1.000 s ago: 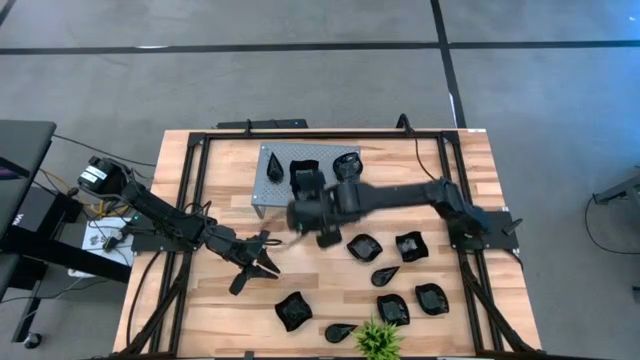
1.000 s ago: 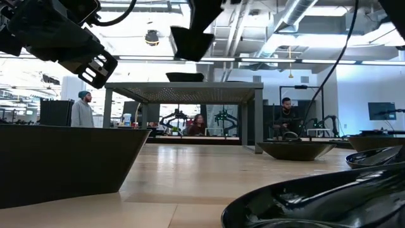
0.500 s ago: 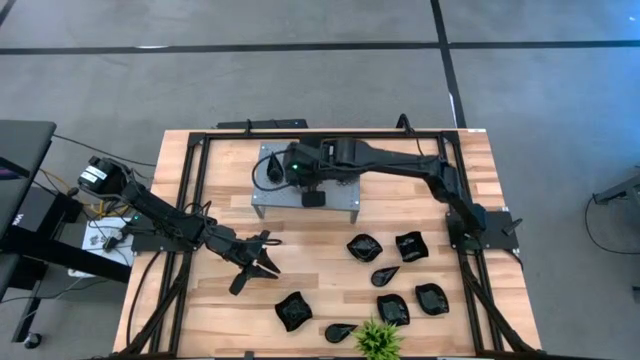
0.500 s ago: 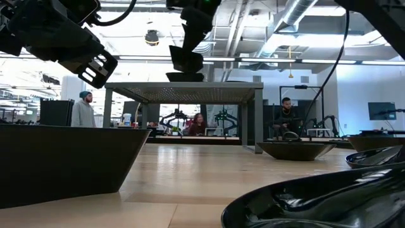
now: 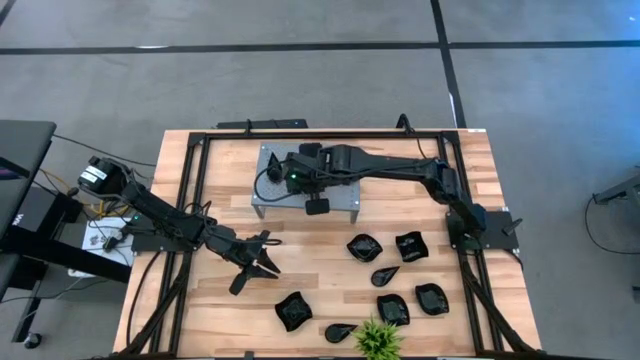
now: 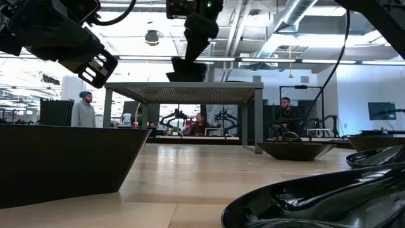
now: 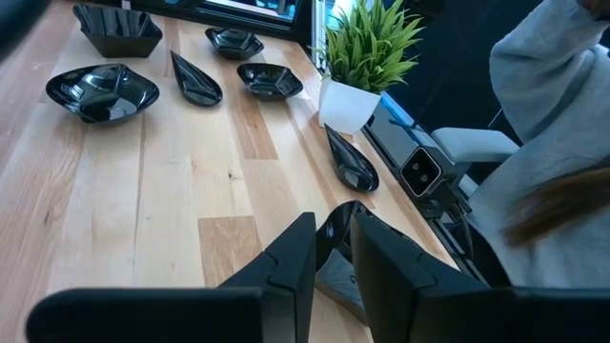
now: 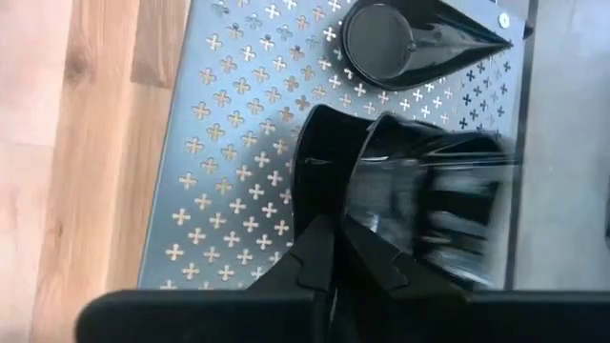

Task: Pick & Place Mini shaped plates
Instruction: Stack the black distorted square plate on top of the black distorted square plate on the shelf

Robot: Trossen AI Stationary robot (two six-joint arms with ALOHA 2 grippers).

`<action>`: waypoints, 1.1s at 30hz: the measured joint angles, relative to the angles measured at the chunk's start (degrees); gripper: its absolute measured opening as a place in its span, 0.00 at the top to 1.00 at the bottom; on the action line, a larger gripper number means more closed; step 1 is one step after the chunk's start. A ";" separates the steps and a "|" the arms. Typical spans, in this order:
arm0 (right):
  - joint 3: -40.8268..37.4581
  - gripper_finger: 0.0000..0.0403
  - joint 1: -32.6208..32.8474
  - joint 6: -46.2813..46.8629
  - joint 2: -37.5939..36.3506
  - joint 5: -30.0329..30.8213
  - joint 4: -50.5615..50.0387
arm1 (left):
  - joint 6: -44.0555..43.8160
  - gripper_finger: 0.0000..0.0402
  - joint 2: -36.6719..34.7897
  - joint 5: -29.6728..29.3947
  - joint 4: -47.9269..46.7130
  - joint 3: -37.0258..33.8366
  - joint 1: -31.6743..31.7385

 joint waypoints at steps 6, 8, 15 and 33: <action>0.00 0.87 0.18 -0.35 0.00 -0.04 2.44 | 0.00 0.82 0.00 0.00 0.02 0.00 0.00; 0.00 0.84 0.30 -0.32 0.00 -0.03 2.45 | 0.00 0.82 0.00 0.00 0.02 0.00 0.00; 5.02 0.82 4.70 3.64 -0.31 0.18 -4.10 | 0.00 0.82 0.00 0.13 0.03 0.02 -0.16; -12.19 0.82 21.52 17.98 -16.61 -5.41 -1.21 | 7.39 0.81 0.63 5.97 -3.53 7.84 -8.75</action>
